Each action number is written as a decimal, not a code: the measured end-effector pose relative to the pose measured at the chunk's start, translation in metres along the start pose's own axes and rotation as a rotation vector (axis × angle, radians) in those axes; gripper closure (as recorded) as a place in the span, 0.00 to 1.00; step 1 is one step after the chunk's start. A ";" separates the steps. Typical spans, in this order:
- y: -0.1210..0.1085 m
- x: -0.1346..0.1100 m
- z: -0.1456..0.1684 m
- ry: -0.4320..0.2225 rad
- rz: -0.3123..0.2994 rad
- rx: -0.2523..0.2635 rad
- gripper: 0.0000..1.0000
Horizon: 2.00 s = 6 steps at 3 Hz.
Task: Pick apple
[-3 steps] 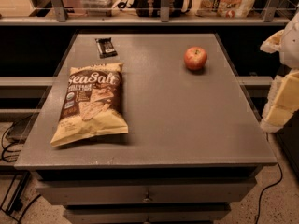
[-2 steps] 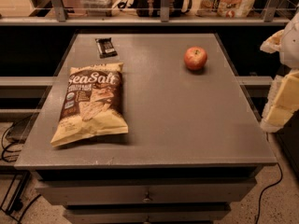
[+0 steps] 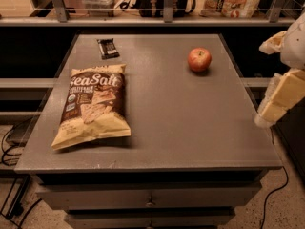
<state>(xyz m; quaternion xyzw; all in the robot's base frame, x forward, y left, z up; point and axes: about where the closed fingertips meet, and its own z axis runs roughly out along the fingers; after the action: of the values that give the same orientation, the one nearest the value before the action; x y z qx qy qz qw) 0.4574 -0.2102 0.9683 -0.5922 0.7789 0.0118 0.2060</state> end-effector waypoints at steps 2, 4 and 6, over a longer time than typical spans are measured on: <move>-0.075 -0.036 0.056 -0.288 0.095 0.069 0.00; -0.077 -0.041 0.064 -0.314 0.104 0.072 0.00; -0.122 -0.074 0.104 -0.467 0.180 0.112 0.00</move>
Offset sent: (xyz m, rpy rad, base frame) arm 0.1458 0.0323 -0.0259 0.4228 -0.1946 -0.0814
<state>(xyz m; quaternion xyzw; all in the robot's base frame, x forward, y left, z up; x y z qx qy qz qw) 0.6187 -0.1517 0.9254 -0.4894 0.7593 0.1236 0.4108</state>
